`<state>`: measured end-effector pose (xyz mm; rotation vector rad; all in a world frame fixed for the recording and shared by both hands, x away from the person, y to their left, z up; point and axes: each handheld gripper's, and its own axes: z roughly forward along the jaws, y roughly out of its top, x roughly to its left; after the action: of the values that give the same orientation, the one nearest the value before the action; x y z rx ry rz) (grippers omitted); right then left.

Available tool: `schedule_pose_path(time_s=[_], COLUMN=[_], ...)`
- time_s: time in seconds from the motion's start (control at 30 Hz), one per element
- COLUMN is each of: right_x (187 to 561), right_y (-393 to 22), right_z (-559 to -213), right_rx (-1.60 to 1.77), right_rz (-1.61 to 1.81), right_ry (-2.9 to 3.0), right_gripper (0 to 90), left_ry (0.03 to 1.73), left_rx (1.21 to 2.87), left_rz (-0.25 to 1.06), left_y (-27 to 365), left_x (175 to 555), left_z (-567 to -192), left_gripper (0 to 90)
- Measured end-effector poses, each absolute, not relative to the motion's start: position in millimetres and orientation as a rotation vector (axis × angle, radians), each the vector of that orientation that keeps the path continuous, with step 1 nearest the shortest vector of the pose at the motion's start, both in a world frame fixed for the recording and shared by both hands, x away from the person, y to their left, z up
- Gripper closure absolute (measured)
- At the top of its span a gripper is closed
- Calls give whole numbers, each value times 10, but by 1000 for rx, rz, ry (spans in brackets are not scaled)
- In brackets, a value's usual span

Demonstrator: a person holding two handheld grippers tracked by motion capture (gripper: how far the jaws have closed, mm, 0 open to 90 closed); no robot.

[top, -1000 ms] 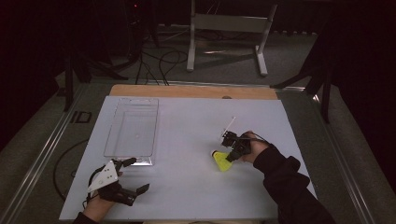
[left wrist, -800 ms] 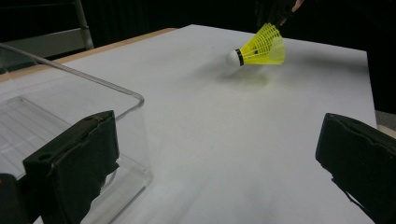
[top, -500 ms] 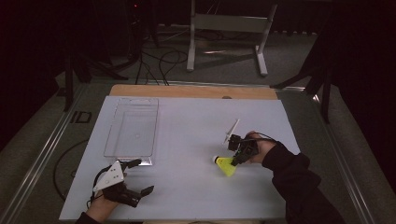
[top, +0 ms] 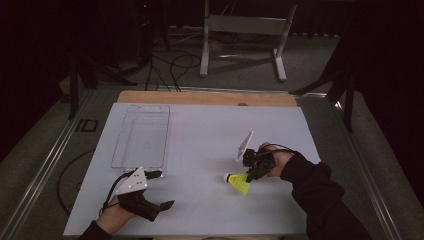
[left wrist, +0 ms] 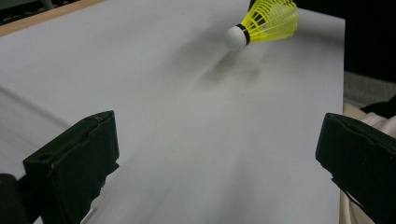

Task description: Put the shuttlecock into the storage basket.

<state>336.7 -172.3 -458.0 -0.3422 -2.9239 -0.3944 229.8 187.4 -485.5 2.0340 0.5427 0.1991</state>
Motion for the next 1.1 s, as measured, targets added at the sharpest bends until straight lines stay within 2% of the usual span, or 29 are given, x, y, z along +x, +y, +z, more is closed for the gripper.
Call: schedule_pose_path(time_s=[0.3, 0.73, 0.87, 1.1], right_x=[3336, 3253, 3238, 3198], right_y=[-1638, -1548, -1532, -1492], right_z=[-4540, -4491, -4482, -4461], right_rx=[-218, -65, -38, 13], right_rz=[-414, -423, -420, -431], right_ry=[-2932, -2924, -2918, -2899], right_gripper=[900, 900, 900, 899], left_ry=[452, 147, 105, 37], left_rx=[2130, 2365, 2391, 2446], left_rz=[116, 34, 7, -31], left_y=[1646, 1137, 1037, 870], left_x=[2411, 2586, 2614, 2706], left_z=[-4679, -4407, -4390, -4319], left_gripper=[3, 3, 3, 45])
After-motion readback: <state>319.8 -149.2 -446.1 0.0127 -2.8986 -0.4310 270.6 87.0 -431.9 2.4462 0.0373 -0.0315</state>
